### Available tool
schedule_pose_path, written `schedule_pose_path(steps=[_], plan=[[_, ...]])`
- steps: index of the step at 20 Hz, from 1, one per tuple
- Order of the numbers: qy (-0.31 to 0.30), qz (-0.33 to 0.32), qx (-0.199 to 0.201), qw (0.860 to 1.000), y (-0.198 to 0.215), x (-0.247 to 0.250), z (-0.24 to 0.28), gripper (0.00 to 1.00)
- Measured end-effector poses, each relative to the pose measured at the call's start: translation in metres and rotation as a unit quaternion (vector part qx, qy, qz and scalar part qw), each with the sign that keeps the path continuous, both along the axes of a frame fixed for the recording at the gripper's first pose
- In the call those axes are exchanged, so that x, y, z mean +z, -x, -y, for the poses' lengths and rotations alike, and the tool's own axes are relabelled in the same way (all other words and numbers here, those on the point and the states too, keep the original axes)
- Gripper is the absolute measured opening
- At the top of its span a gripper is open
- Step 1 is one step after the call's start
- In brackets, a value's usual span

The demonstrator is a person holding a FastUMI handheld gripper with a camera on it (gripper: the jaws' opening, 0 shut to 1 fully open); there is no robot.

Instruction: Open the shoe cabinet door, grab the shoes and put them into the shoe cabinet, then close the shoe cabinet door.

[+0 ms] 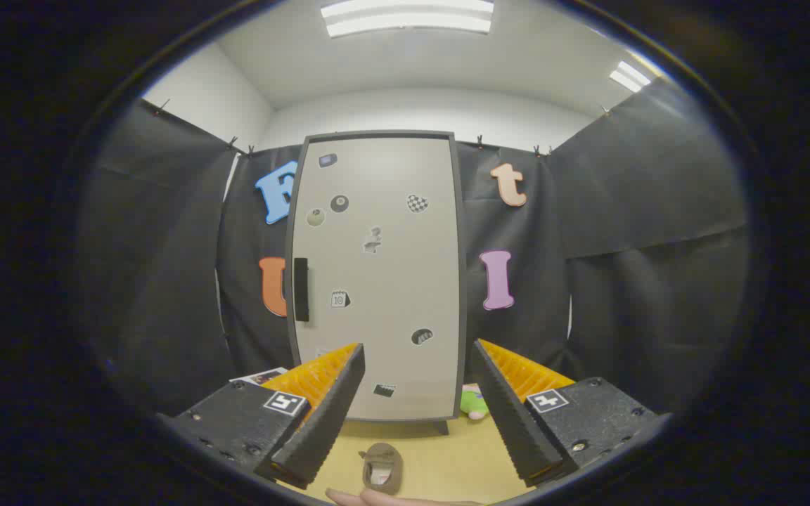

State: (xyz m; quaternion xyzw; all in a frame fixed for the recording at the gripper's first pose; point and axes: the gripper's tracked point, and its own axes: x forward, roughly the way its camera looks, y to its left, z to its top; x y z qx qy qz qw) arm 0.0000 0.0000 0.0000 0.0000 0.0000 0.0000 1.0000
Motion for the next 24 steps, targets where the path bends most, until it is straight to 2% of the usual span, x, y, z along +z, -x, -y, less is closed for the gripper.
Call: schedule_pose_path(steps=[9, 15, 17, 19, 24], plan=[[0.011, 0.03, 0.0, 0.999, 0.017, 0.012, 0.006, 0.99], [0.01, 0.024, 0.004, 1.0, 0.005, 0.007, 0.0, 0.99], [0.002, 0.032, 0.048, 0.998, -0.004, 0.011, -0.02, 0.99], [-0.009, 0.029, 0.07, 0.997, -0.021, 0.013, -0.035, 0.99], [0.037, 0.02, 0.137, 0.99, -0.071, 0.023, -0.105, 0.99]])
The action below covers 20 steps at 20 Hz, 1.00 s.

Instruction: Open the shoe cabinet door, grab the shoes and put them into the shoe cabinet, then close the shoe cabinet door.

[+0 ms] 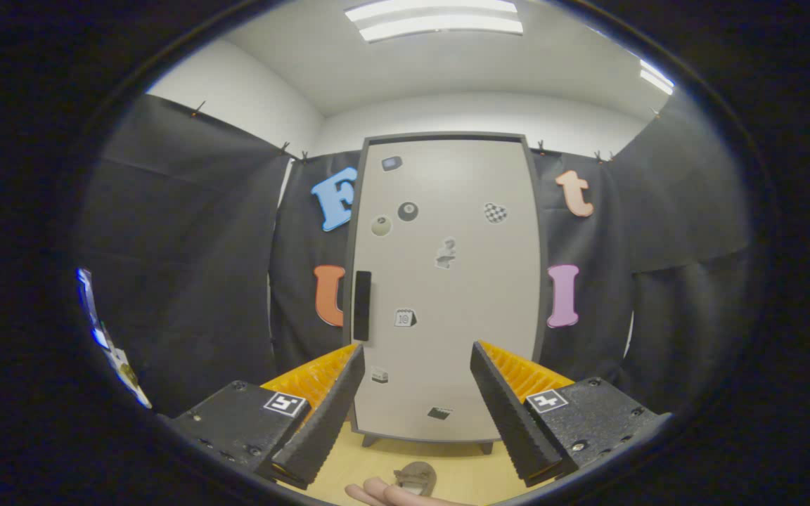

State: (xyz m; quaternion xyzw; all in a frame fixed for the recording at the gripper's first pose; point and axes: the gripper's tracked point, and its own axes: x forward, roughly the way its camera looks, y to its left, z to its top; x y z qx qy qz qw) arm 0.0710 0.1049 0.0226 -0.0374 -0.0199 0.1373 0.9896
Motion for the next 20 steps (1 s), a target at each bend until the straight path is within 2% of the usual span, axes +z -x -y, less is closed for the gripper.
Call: schedule_pose_path(steps=[4, 6, 11, 15, 18, 19, 20], plan=[[0.026, 0.003, 0.027, 0.999, -0.038, 0.006, -0.06, 0.99], [0.04, -0.003, 0.004, 0.999, -0.064, 0.001, -0.071, 0.98], [-0.001, -0.028, -0.028, 0.999, -0.14, -0.002, -0.1, 0.99], [-0.055, -0.083, -0.033, 0.994, -0.191, -0.01, -0.113, 0.98], [-0.088, -0.104, -0.023, 0.99, -0.208, -0.016, -0.128, 0.94], [-0.086, -0.109, -0.01, 0.99, -0.209, -0.018, -0.136, 0.87], [-0.078, -0.107, -0.018, 0.991, -0.213, -0.021, -0.136, 0.79]])
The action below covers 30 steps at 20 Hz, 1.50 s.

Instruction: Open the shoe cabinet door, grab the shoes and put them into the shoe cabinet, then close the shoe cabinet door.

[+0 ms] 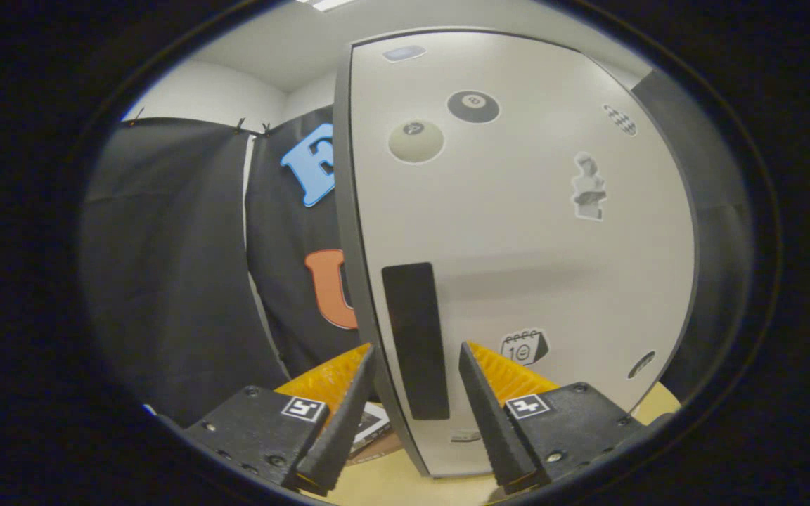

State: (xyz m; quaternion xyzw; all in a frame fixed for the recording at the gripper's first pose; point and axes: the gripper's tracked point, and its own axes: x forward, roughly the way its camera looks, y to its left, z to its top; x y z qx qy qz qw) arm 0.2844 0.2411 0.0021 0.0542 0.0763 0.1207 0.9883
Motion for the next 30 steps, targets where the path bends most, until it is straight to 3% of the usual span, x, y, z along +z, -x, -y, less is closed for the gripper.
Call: schedule_pose_path(steps=[2, 5, 7, 15, 23, 30], plan=[[0.038, 0.002, -0.033, 0.999, -0.008, -0.006, 0.011, 0.6], [0.069, 0.008, -0.026, 0.997, -0.009, -0.008, 0.01, 0.35], [0.096, 0.008, -0.002, 0.995, -0.004, -0.01, 0.012, 0.33], [0.082, -0.005, 0.033, 0.996, 0.036, -0.008, 0.02, 0.32], [0.083, -0.007, 0.103, 0.991, 0.074, -0.002, 0.032, 0.28], [0.079, -0.008, 0.127, 0.989, 0.11, 0.002, 0.061, 0.28]])
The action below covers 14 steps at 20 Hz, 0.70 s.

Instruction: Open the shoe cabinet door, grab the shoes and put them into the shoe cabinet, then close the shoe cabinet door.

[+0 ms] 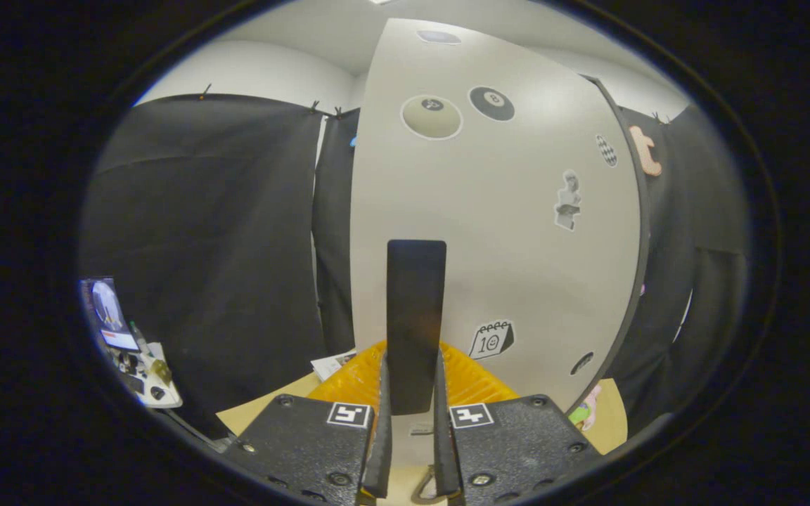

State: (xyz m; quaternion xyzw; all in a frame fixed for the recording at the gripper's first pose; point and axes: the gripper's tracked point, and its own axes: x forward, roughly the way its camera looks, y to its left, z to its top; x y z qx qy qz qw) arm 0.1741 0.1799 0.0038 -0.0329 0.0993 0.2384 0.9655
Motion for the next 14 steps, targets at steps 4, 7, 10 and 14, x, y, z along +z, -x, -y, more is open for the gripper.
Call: schedule_pose_path(steps=[4, 7, 10, 14], plan=[[-0.004, 0.002, 0.008, 1.0, 0.021, 0.003, 0.025, 0.28], [-0.007, 0.008, -0.003, 1.0, 0.032, 0.004, 0.046, 0.28], [-0.007, 0.013, -0.017, 1.0, 0.036, 0.005, 0.065, 0.27], [0.004, 0.011, -0.059, 0.998, 0.038, 0.0, 0.086, 0.27]])
